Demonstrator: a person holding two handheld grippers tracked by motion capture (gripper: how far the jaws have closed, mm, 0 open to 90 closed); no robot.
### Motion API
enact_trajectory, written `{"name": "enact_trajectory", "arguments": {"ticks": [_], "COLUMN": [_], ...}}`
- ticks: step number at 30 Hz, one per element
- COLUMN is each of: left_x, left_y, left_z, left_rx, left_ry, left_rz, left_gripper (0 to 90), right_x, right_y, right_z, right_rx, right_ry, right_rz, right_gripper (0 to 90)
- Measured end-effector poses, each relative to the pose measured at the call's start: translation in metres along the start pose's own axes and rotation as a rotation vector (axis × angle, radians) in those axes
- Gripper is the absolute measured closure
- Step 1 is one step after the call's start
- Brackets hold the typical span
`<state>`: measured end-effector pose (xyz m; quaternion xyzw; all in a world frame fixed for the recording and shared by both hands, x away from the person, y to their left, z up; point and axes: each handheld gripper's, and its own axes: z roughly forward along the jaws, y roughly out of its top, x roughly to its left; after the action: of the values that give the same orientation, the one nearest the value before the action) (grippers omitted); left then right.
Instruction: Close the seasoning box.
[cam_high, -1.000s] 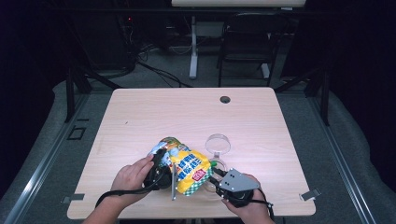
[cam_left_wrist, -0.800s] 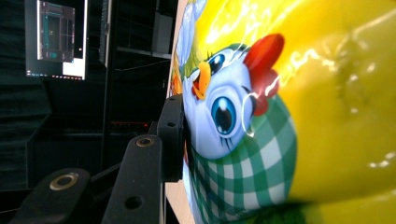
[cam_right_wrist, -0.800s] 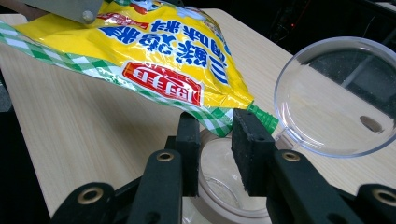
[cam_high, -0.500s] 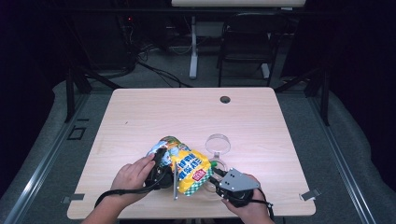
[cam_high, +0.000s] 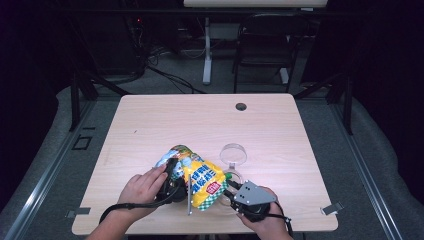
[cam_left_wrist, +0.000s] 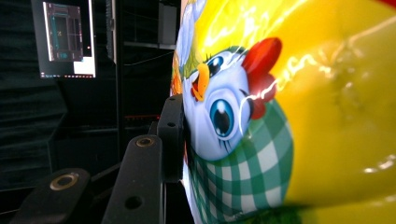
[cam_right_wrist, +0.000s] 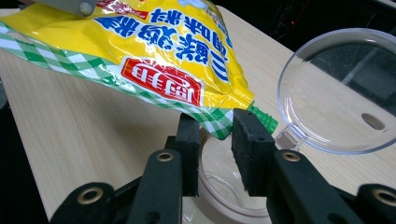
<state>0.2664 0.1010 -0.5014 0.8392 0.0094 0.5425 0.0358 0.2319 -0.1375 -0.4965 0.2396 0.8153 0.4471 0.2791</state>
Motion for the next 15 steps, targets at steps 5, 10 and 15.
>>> {"name": "enact_trajectory", "arguments": {"ticks": [5,10,15], "left_x": [0.0006,0.0025,0.0027], "left_y": [0.0012,0.0028,0.005], "left_z": [-0.0012,-0.0016,-0.0016], "left_rx": [0.009,0.015,0.025], "left_ry": [-0.001,0.006,0.003], "left_rz": [0.018,0.039,0.062], "left_gripper": [64.3,64.3,64.4], "right_x": [0.0004,0.0011,0.0016], "right_y": [-0.0015,-0.0024,-0.0043], "right_z": [0.0013,0.002,0.0037], "right_rx": [0.003,0.003,0.005], "right_ry": [-0.004,-0.014,-0.015], "right_rz": [0.002,0.003,0.007], "right_gripper": [72.5,72.4,72.4]}}
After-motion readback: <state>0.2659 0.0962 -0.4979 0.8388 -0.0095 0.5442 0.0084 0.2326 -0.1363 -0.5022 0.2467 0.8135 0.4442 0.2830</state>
